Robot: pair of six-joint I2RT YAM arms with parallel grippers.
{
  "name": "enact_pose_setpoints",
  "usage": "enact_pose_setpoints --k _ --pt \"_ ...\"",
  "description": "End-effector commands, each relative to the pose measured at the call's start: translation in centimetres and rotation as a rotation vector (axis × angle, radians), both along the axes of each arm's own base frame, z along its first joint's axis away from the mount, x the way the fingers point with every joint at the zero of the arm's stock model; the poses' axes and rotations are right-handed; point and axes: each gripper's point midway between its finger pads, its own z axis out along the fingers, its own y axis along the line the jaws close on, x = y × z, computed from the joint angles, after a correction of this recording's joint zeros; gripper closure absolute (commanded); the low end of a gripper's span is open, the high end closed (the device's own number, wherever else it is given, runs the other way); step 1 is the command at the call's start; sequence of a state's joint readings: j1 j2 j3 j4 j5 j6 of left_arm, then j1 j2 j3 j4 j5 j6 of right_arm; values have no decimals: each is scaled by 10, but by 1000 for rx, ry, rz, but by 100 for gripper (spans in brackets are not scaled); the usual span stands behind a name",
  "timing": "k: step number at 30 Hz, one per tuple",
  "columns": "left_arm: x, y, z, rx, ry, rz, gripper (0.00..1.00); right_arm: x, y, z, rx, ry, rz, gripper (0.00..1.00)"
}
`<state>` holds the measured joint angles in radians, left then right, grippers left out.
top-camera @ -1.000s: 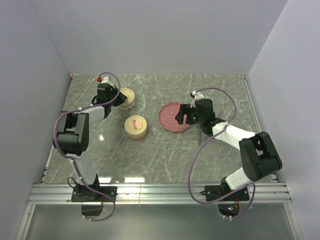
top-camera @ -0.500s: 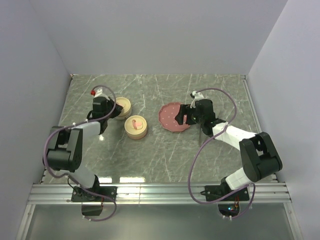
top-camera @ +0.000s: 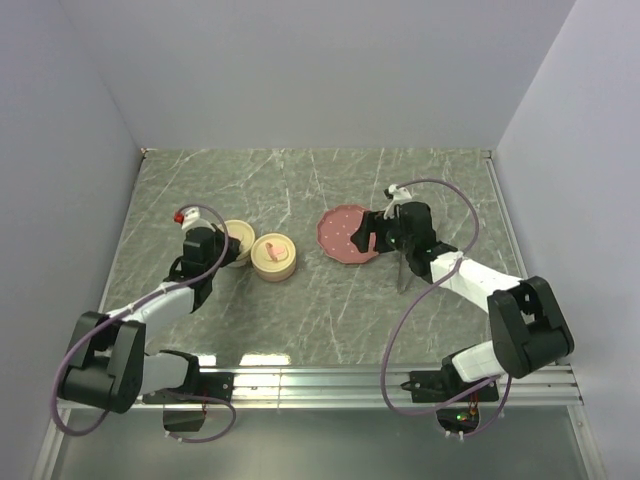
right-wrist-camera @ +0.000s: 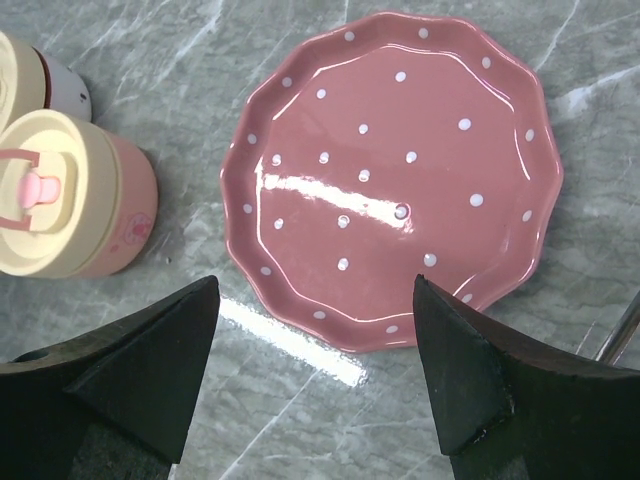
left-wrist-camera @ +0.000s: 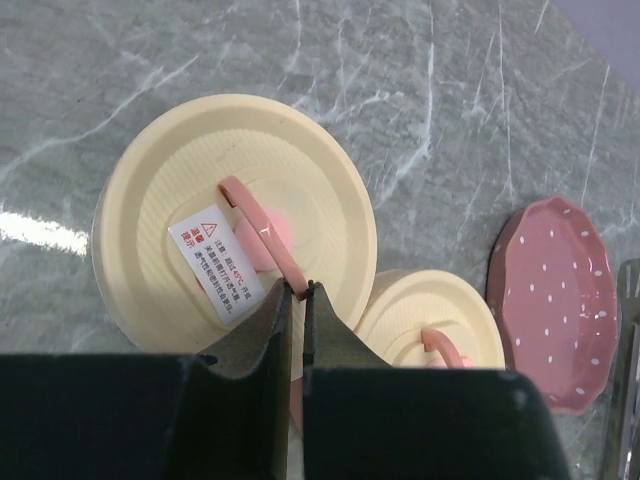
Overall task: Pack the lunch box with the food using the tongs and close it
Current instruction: Move the lunch box
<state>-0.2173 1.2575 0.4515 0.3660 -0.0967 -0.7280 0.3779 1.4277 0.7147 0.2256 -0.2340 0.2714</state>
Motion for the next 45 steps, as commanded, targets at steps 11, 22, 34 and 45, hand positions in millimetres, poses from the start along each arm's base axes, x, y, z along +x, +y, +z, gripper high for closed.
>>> enact_pose_setpoints --k 11,22,34,45 --pt "-29 -31 6 -34 -19 -91 100 -9 7 28 47 -77 13 15" --pt "-40 -65 7 -71 -14 -189 100 -11 7 30 43 -81 6 15" --pt "-52 -69 15 -66 -18 -200 100 -9 9 27 34 -73 9 15" --pt "-67 -71 14 -74 -8 -213 100 -10 10 27 34 -71 14 15"
